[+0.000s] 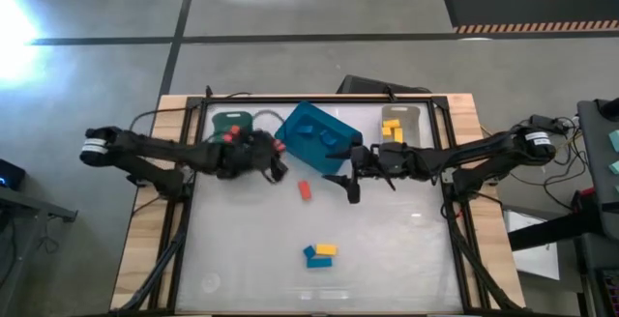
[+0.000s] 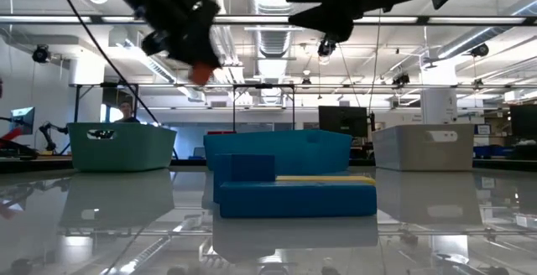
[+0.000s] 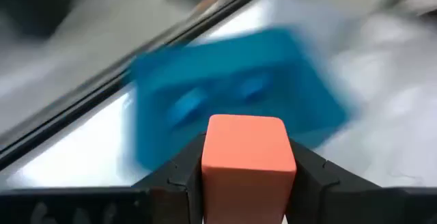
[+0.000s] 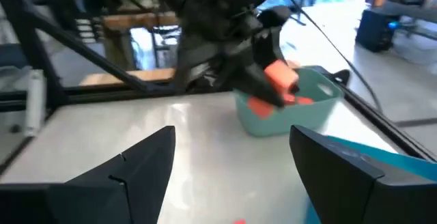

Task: Sort & place blocks by color
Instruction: Put the orange block into the green bin

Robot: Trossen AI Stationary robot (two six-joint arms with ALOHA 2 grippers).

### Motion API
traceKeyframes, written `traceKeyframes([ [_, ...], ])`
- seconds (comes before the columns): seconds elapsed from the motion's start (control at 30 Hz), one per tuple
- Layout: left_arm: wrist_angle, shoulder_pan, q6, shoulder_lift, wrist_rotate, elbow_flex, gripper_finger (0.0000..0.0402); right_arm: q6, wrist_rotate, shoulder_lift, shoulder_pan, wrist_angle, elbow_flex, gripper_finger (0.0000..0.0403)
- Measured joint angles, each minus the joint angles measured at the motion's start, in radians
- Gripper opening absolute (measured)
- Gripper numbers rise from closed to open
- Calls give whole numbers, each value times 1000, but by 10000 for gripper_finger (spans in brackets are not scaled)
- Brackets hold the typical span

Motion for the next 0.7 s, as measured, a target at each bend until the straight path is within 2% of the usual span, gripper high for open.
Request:
traceKeyframes([
  [0.17, -472, 192, -199, -33, 2, 59, 118, 8, 37, -11, 0, -48, 0, 269],
  [0.3, -708, 382, -270, -26, 70, 69, 118, 14, 37, 0, 0, -61, 0, 265],
  [0.5, -702, 600, -72, 22, 328, 42, 118, 24, 39, 11, 0, -67, 0, 267],
  [0.7, -710, 659, 88, 74, 505, 40, 118, 25, 57, 13, 0, -87, 0, 267],
])
